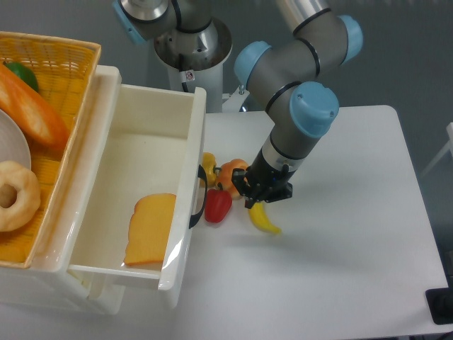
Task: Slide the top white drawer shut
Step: 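Lower the gripper against the front panel of the open drawer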
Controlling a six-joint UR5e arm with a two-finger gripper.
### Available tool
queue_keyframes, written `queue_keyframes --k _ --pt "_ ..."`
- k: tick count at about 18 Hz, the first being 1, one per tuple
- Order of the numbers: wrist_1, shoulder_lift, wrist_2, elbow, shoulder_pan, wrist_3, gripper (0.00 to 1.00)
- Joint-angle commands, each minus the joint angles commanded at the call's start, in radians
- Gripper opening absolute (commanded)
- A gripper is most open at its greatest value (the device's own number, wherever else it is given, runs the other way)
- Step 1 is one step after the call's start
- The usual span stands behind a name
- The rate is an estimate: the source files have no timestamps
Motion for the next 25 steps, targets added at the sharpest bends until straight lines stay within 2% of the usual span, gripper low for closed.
queue_keyframes --k 1,7,21,25 --pt "-0.028 -0.002 -0.017 0.011 0.000 0.002 0.00" --pt "-0.103 0.006 -0.149 0.051 0.005 -0.005 0.00" --pt "-0.108 0.011 -0.195 0.051 -0.020 -0.034 0.00" --pt "-0.108 0.041 -0.200 0.049 -0.038 -0.055 0.00"
